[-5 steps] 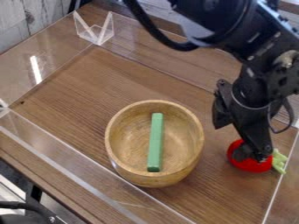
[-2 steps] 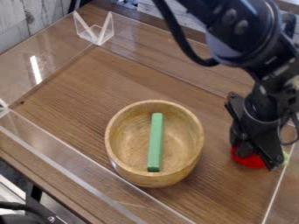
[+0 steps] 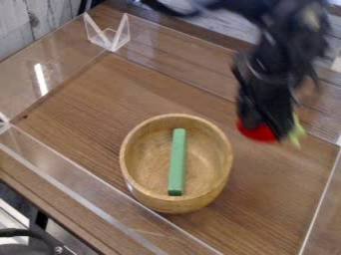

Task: Move the red object to the left side of the table

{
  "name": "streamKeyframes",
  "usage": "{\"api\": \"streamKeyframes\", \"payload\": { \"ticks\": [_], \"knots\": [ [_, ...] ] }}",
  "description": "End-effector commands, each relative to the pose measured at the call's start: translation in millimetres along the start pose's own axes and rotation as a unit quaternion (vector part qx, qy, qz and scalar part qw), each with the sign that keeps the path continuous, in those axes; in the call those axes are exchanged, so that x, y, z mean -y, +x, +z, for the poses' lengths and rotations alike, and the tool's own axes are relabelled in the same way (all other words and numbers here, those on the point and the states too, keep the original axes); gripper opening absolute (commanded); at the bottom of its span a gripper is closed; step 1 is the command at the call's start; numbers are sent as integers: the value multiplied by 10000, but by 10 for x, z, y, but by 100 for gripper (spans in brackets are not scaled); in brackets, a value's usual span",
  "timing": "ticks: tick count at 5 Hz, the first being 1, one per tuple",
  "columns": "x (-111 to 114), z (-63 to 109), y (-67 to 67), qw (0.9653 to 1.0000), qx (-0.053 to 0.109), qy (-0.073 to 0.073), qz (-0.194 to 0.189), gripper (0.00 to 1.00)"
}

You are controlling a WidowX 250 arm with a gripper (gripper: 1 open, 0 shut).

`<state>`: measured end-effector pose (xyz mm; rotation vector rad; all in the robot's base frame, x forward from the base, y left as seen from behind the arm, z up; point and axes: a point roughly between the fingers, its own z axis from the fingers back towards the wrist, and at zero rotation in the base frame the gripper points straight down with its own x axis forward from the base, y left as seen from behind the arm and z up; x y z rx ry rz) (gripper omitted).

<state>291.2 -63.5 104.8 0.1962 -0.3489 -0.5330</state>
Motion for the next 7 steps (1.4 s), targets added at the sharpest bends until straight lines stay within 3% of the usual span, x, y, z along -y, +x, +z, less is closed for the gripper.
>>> {"api": "streamKeyframes", "payload": {
  "ticks": [1,2,3,4,5,6,7],
  "knots": [
    [-361,157,-56,9985,82,298,462,0],
    [-641,147,-183,9936,-109,534,987,0],
    [-1011,134,-369,9812,-393,803,1708,0],
    [-1378,110,-580,9639,-661,1039,2360,0],
    [-1709,-54,-775,9492,-842,1199,2786,0],
    [-1925,-244,-926,9380,-985,1288,3063,0],
    [-2189,-375,-1090,9399,-1045,1254,2999,0]
  ]
}}
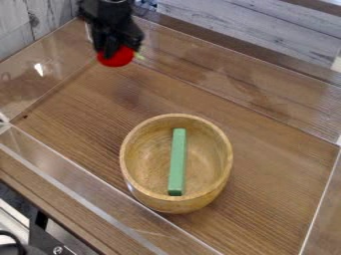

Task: Move the red object to the left side of the table

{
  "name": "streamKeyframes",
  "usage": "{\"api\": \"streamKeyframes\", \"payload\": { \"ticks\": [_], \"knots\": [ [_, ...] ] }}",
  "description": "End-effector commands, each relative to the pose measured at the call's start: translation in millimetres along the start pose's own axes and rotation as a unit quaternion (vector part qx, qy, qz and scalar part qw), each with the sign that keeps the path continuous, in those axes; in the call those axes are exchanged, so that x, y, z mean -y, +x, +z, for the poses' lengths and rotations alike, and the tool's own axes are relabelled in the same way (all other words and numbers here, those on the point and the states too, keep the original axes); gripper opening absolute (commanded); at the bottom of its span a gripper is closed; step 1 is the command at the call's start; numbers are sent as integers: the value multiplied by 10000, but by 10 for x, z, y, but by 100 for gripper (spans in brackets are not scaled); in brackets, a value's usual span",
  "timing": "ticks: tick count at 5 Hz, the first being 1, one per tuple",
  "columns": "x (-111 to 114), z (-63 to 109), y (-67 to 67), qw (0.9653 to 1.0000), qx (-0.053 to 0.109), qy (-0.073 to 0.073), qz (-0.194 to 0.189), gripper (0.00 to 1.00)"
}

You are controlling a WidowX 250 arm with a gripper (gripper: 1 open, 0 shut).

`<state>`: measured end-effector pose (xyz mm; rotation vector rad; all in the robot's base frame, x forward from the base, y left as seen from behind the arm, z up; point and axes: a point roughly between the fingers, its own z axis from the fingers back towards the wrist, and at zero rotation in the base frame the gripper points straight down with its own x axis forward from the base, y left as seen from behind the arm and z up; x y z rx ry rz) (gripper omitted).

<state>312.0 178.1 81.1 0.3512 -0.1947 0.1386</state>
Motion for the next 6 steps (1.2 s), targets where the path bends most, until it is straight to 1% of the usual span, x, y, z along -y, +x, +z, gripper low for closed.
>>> {"api": "streamKeyframes", "payload": {
  "ticks": [1,2,3,4,5,6],
  "knots": [
    [-317,-48,139,9997,233,61,-47,0],
    [-295,-216,130,9993,264,-66,-244,0],
    [-263,-309,113,9984,309,-271,-386,100],
    [-236,-415,-1,9980,284,-435,-358,100],
    [-188,-493,-93,9973,281,-591,-330,0],
    [-227,-414,-68,9967,250,-753,-158,100]
  ]
}}
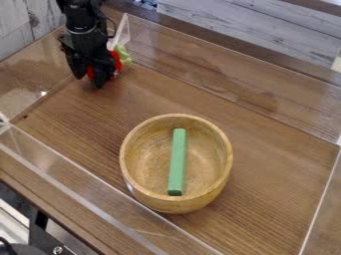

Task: Move the red object to the left side of the table

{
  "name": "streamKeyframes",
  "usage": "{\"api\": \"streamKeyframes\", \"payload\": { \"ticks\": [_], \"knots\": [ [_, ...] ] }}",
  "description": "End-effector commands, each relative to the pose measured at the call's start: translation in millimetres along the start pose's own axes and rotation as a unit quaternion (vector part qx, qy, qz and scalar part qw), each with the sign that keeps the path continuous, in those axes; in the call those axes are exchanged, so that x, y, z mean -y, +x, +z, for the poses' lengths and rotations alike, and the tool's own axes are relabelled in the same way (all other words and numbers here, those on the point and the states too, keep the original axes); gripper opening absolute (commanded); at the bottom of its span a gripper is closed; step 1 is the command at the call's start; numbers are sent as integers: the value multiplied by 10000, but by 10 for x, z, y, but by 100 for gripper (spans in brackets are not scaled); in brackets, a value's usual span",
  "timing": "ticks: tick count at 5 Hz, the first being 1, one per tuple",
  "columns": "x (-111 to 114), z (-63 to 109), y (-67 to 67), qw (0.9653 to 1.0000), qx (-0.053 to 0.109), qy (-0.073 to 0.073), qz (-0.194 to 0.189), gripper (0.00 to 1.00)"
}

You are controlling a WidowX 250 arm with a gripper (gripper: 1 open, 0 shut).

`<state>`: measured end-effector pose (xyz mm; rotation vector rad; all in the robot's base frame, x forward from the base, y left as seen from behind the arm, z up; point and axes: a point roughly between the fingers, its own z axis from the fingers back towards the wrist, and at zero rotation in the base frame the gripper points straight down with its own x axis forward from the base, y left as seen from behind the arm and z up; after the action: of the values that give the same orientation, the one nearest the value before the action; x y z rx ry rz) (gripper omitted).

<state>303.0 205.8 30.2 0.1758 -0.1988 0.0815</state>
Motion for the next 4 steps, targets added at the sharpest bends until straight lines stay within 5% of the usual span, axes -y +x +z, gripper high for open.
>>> {"api": "streamKeyframes", "payload": {
  "ticks": [1,4],
  "knots": [
    [-121,264,126,9995,247,12,176,100],
    [-122,375,324,9992,266,-245,176,100]
  ]
}}
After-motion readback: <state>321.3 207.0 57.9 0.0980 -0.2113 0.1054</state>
